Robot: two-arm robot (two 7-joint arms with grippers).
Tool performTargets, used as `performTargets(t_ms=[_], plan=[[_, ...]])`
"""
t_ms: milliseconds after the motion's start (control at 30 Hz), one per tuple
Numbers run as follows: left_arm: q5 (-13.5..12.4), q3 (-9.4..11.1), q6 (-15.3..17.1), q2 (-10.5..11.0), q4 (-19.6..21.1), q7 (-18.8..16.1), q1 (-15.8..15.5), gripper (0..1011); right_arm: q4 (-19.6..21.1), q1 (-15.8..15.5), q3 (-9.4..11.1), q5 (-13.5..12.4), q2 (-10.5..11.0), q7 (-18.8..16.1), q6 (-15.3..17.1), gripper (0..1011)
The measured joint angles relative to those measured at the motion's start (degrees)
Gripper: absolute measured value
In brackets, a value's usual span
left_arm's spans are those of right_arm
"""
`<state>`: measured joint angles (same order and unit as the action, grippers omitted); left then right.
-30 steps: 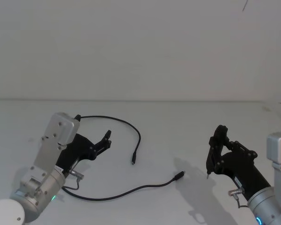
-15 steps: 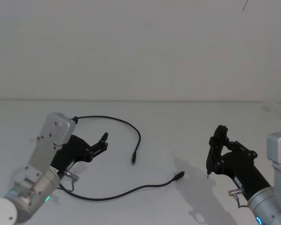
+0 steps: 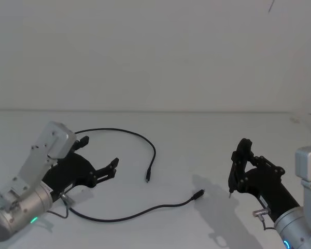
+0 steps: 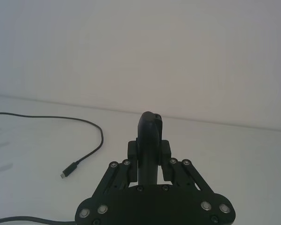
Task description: Pick up the data cable with the one hand.
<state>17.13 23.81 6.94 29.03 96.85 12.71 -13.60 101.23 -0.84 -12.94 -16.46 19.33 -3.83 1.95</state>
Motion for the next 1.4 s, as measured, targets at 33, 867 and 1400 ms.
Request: performTargets(t_ms=[33, 867, 1400], plan=[[0.5, 0.0, 0.4, 0.5, 0.1, 1.3, -0.2, 1001, 0.0, 0.0, 0.0, 0.0, 0.0, 0.0, 0.0, 279], [4.1, 6.1, 9.6, 4.5, -2.0, 19.6, -9.3, 1001, 0.0, 0.0, 0.0, 0.0, 0.0, 0.0, 0.0, 279], [3.6, 9.6, 16.1, 1.3, -5.4, 19.7, -14.0, 1001, 0.0, 0.0, 0.0, 0.0, 0.0, 0.0, 0.0, 279]])
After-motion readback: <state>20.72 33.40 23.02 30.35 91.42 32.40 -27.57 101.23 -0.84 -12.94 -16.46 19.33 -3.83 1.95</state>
